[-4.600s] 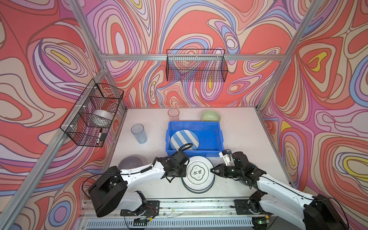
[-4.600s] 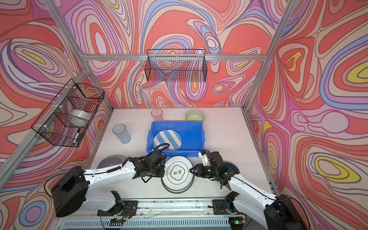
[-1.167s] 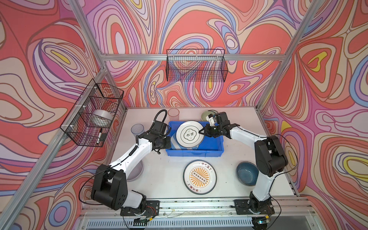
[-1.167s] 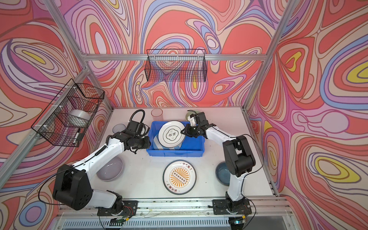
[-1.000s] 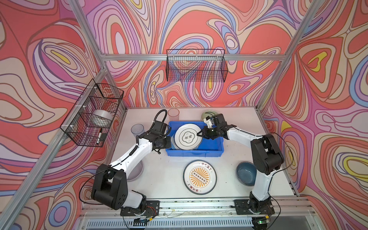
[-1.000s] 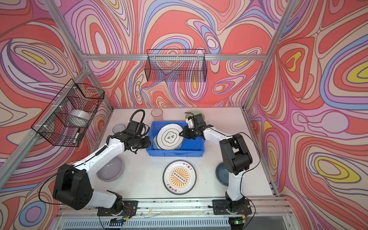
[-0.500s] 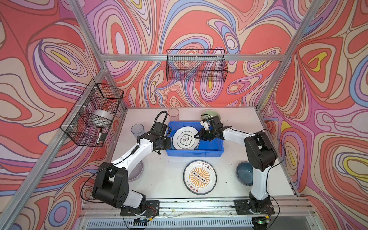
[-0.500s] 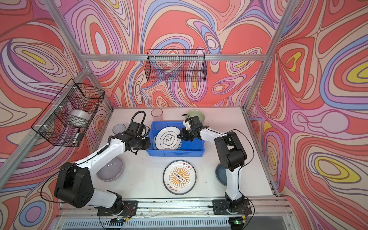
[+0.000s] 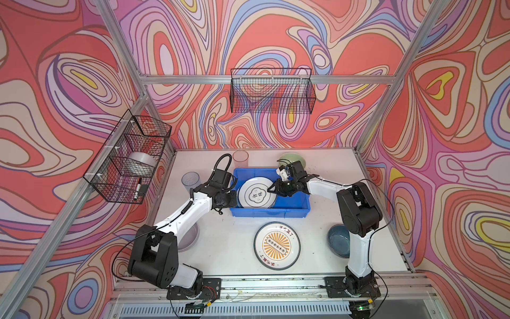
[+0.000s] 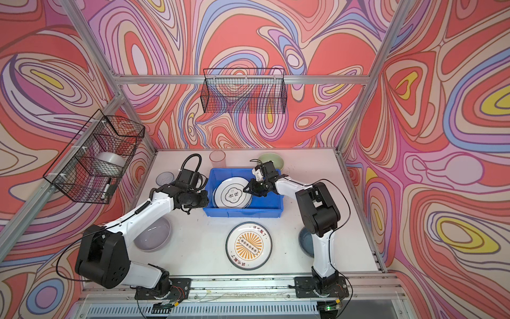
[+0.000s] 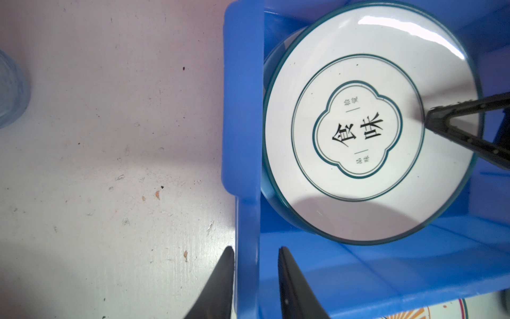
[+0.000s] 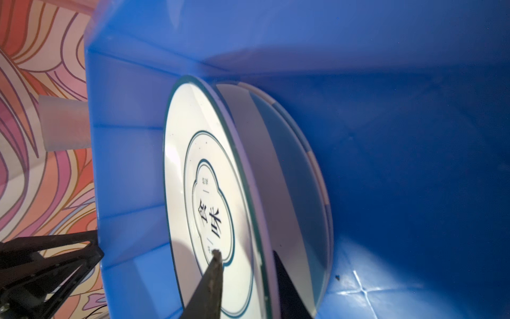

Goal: Place the mixed dishes into the plastic bin
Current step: 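Lower the green-rimmed plate into the bin onto the striped plates with the right gripper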

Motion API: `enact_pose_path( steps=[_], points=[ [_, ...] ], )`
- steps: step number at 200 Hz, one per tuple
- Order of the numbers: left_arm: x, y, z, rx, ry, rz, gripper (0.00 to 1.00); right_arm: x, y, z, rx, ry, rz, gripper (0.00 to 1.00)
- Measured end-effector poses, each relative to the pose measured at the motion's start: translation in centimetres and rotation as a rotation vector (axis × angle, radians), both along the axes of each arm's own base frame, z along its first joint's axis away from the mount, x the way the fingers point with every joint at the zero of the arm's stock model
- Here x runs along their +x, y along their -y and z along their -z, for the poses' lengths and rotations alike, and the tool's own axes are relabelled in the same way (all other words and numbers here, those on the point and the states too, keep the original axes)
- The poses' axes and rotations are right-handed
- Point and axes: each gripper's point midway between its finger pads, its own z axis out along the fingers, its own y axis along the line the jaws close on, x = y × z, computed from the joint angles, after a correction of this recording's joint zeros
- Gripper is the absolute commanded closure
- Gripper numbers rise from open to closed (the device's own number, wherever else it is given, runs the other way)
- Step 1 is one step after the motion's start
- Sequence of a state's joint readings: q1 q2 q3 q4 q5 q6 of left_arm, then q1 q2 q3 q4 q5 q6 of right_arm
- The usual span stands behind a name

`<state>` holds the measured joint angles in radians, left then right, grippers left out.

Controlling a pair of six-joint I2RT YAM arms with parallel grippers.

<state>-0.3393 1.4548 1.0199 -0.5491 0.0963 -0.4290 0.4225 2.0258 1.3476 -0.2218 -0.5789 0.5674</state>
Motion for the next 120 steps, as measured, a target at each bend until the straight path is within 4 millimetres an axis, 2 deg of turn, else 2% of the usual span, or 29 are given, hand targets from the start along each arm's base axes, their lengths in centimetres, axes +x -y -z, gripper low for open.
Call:
enact_pose_path(
  steps=[35,120],
  points=[
    [-0.1,0.0,0.1,-0.004,-0.004,-0.008,0.68,0.3,0.3,-0.2,-0.034,0.011,0.001,0.60],
    [-0.1,0.1,0.1,-0.015,-0.009,-0.014,0.68,0.4,1.3,0.5,-0.106,0.011,0.015,0.54]
  ],
)
